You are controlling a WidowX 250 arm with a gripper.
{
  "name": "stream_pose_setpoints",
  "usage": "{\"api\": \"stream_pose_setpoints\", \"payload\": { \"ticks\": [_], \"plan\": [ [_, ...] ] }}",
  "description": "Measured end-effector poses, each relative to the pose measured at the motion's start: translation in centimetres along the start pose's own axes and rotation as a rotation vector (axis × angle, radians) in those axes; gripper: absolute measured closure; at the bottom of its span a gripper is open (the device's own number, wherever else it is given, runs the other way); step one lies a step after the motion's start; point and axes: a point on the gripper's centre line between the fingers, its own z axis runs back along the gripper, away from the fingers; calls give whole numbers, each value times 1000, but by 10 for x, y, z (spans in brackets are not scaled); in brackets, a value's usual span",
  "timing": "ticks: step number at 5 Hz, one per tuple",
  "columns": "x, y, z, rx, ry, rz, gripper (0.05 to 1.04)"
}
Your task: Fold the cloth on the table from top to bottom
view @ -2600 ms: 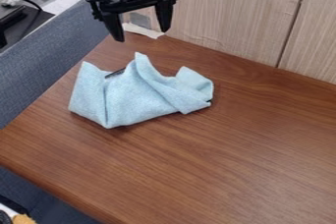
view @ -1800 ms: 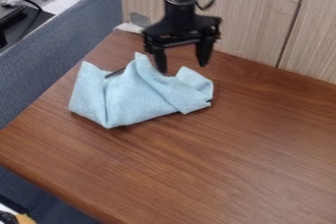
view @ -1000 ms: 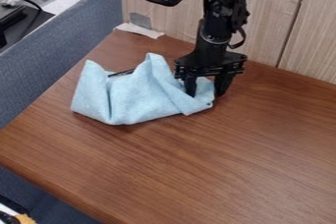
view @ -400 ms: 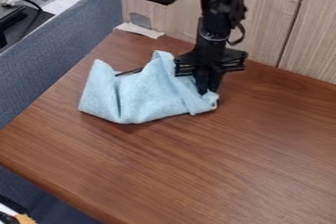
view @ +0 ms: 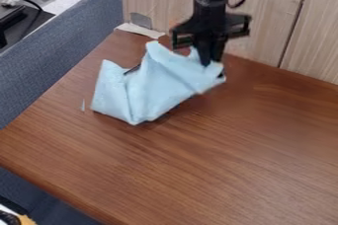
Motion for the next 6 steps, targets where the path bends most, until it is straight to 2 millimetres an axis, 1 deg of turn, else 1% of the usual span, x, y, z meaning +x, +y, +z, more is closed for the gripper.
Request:
{"api": "stream_pose_setpoints", "payload": {
  "ticks": [1, 2, 3, 4, 5, 6],
  "plan": [
    [4, 5, 38, -57, -41, 4, 1006],
    [4, 33, 66, -70, -80, 12, 1006],
    [-1, 75, 80, -56, -118, 49, 1006],
    [-11, 111, 69, 0, -114, 24, 1006],
    [-19, 144, 53, 63, -104, 19, 1006],
    [-26, 168, 37, 129, -82, -16, 1006]
  ]
}}
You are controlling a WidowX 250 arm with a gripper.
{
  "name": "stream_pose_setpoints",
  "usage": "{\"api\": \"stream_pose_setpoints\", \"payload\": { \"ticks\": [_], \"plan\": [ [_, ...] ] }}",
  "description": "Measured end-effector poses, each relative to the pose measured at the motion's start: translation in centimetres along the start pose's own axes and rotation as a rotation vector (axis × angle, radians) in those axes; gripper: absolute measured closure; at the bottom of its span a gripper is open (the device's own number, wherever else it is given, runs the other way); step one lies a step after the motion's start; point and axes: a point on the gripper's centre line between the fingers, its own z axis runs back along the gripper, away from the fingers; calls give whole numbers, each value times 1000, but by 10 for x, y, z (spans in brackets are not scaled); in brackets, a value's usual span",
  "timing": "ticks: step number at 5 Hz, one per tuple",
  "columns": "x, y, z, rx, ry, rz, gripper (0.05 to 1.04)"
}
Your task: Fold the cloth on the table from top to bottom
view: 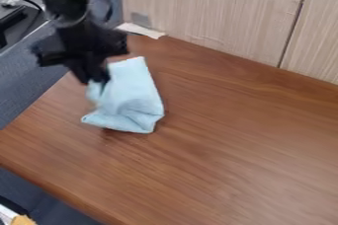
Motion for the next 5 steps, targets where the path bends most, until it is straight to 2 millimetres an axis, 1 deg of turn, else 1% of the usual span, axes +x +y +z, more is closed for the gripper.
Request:
{"api": "stream_pose_setpoints", "payload": {
  "ticks": [1, 2, 3, 4, 5],
  "plan": [
    [-4, 20, -12, 33, 23, -4, 1006],
    [-13, 33, -32, -5, 51, 3, 1006],
    [-32, 27, -59, -33, 96, -27, 1006],
    [-33, 24, -65, -29, 102, -38, 976],
    [-36, 23, -64, 39, 108, -21, 799]
  ]
}}
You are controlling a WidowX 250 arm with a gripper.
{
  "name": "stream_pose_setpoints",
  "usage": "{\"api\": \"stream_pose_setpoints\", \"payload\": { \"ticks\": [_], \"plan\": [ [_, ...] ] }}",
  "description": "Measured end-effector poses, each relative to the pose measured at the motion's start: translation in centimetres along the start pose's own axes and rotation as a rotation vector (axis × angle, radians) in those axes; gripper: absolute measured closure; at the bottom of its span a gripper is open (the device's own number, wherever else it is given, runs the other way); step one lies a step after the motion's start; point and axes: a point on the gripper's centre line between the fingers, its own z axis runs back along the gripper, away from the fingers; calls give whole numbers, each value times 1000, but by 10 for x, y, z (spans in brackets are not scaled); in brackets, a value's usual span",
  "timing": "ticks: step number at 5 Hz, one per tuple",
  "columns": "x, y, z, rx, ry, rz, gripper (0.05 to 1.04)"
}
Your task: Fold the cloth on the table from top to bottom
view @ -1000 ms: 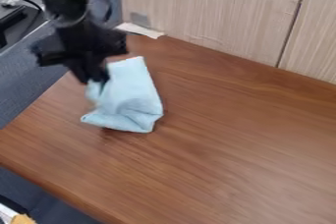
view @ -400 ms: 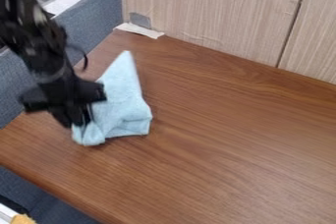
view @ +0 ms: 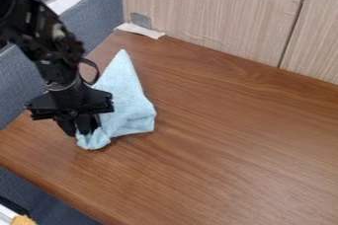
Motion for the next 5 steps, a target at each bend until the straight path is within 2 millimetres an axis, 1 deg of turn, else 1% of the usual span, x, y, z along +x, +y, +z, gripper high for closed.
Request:
{"api": "stream_pose_setpoints", "payload": {
  "ticks": [1, 2, 3, 4, 5],
  "plan": [
    [-1, 0, 0, 6, 9, -22, 513],
    [-3, 0, 5, 3, 22, -28, 216],
    [1, -2, 18, -18, 19, -16, 68],
    [6, 0, 37, -64, 15, 7, 73],
    [11, 1, 67, -69, -35, 2, 78]
  ]
}}
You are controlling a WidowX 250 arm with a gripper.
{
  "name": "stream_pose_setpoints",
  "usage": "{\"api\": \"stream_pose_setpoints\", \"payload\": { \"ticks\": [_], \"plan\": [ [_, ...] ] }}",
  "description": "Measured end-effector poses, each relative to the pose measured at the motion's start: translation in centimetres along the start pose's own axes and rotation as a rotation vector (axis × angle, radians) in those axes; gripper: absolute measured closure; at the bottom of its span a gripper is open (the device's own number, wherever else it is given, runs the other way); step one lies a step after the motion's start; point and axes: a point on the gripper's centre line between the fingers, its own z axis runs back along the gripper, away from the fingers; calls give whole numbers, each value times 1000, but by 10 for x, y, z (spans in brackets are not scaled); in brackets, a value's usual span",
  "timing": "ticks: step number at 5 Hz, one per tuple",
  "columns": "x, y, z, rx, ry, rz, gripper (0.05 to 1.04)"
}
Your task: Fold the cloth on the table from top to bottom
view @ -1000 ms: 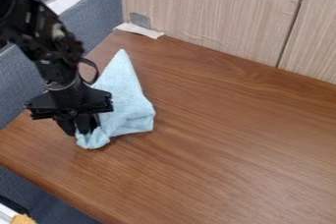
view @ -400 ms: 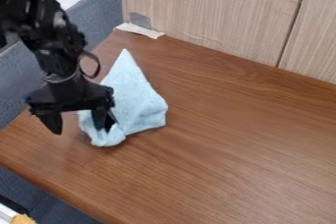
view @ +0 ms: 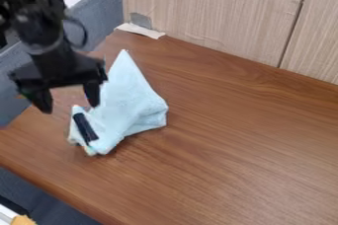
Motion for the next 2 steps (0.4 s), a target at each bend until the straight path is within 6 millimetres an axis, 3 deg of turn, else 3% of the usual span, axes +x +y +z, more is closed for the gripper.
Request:
{"api": "stream_pose_setpoints", "payload": {
  "ticks": [1, 2],
  "plan": [
    [3, -6, 38, -20, -70, -12, 78],
    [4, -11, 52, -21, -113, -19, 78]
  ]
}}
